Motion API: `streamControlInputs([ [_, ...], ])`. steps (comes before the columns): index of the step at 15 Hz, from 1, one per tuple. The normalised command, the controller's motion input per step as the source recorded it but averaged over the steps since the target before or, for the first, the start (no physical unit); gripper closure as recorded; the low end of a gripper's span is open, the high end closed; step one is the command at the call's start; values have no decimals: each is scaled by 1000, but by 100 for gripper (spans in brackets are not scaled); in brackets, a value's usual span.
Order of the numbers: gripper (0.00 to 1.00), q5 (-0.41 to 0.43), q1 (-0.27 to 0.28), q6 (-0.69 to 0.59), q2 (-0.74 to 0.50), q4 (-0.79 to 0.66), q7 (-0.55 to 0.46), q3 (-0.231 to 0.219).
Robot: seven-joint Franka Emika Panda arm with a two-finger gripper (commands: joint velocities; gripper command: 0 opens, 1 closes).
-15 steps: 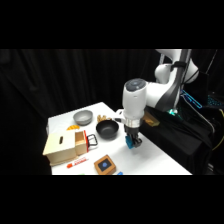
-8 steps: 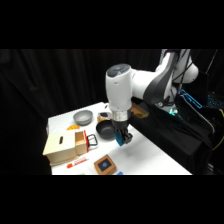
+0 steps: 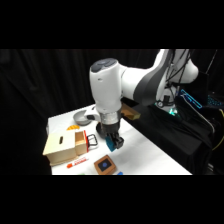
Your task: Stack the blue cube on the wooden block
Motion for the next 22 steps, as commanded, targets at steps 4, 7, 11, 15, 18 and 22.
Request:
streamControlInputs([
  [4, 77, 86, -81, 52, 272, 331, -192, 65],
  [7, 77, 123, -71, 158, 223, 240, -153, 69],
  [11, 77, 140, -66, 230, 205, 180, -97, 49],
  [15, 77, 112, -37, 253, 195, 139, -70, 16],
  [18, 77, 122, -21, 200, 175, 140, -68, 9],
  [22, 27, 111, 1, 134, 111, 126, -62, -4],
])
